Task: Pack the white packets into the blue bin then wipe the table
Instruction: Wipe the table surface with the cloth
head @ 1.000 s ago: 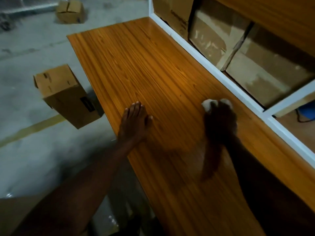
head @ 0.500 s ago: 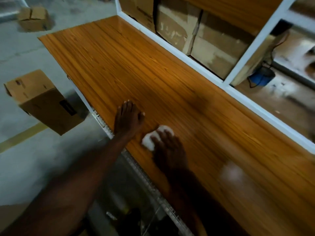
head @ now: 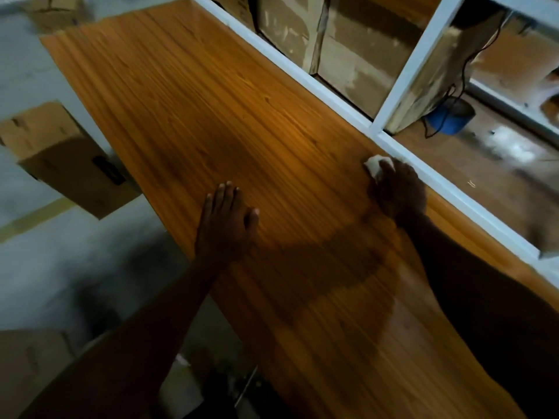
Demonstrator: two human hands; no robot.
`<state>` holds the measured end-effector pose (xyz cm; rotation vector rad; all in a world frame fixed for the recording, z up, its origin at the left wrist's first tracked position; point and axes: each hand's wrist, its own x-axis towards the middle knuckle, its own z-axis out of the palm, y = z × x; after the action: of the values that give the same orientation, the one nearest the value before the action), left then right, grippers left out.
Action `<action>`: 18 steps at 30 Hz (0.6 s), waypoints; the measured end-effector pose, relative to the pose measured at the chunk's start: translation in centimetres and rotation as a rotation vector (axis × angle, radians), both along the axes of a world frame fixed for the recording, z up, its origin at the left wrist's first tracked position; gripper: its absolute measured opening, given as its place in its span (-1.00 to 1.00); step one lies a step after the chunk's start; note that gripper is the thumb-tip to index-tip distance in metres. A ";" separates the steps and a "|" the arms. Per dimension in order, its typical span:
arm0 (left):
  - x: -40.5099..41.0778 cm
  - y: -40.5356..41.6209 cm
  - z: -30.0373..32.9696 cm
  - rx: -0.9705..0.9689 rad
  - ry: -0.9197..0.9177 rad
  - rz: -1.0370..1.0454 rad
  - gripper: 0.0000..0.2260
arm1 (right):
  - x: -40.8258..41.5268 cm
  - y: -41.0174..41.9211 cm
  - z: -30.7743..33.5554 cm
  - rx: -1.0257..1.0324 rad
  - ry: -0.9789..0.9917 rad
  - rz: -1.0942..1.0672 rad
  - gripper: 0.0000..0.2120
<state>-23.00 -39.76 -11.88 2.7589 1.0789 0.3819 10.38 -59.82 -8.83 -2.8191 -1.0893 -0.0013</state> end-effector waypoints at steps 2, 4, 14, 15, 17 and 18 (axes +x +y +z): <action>-0.1 0.0 0.2 0.002 0.024 0.000 -0.39 | -3.2 0.1 0.1 -0.007 0.023 -0.035 -0.49; -0.2 0.2 0.3 0.000 0.041 0.003 -0.39 | -8.4 -0.6 0.1 0.041 0.030 -0.014 -0.53; -1.0 -0.5 1.4 -0.071 0.062 -0.057 -0.41 | -39.1 -10.7 -2.8 0.088 0.074 0.348 -0.44; -1.2 -1.2 1.4 -0.078 0.073 -0.067 -0.41 | -39.3 -11.8 -2.6 0.090 0.099 0.402 -0.45; -1.6 -3.7 1.3 -0.096 0.081 -0.098 -0.42 | -37.6 -13.4 -2.5 0.088 0.124 0.415 -0.46; -1.8 -5.5 1.3 -0.094 0.074 -0.124 -0.42 | -35.9 -13.8 -2.5 0.079 0.104 0.366 -0.47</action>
<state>-24.83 -45.27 -10.57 2.7582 0.9101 0.2087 -25.48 -73.64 -11.36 -2.4805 -1.5231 0.1303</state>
